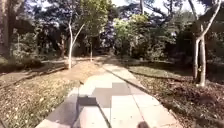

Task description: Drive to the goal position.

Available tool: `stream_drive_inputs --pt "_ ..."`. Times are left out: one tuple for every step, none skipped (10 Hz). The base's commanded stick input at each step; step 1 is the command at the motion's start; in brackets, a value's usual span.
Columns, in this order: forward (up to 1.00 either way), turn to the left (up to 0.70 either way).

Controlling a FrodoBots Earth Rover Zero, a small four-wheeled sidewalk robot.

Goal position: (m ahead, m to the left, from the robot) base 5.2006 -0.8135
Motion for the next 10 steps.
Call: stream_drive_inputs --pt "0.50 0.00" --pt "0.50 0.00" --pt "0.50 0.00" --pt "0.50 0.00" --pt "0.50 0.00" --pt "0.50 0.00" --pt "0.50 0.00" --pt "0.50 0.00" --pt "0.50 0.00" --pt "0.50 0.00"
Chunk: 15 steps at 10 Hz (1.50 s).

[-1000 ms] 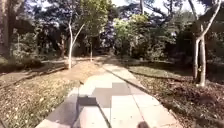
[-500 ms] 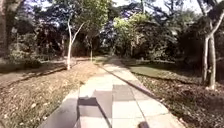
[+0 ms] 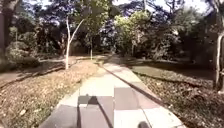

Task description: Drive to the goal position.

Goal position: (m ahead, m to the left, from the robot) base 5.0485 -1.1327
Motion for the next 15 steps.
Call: stream_drive_inputs --pt "0.50 0.00" --pt "0.50 0.00" --pt "0.50 -0.50" --pt "0.50 -0.50" --pt "0.50 -0.50" --pt "0.50 -0.50" --pt "0.50 -0.48" --pt "0.50 0.00" --pt "0.50 0.00" --pt "0.50 0.00" --pt "0.50 0.00" --pt "0.50 0.00" --pt "0.50 0.00" --pt "0.50 0.00" --pt "0.50 0.00"
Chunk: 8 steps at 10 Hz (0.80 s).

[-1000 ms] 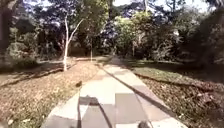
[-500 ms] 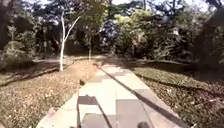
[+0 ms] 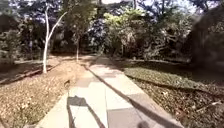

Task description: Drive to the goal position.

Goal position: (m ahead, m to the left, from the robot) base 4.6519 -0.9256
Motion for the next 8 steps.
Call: stream_drive_inputs --pt "0.50 0.00" --pt "0.50 0.00" --pt "0.50 0.00" --pt "0.50 0.00" --pt "0.50 0.00" --pt "0.50 0.00" --pt "0.50 0.00" --pt "0.50 0.00"
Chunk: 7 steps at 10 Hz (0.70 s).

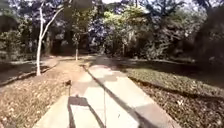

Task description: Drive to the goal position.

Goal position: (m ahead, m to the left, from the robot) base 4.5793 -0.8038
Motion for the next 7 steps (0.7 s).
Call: stream_drive_inputs --pt "0.50 0.00" --pt "0.50 0.00" --pt "0.50 0.00" --pt "0.50 0.00" --pt "0.50 0.00" --pt "0.50 0.00" --pt "0.50 0.00"
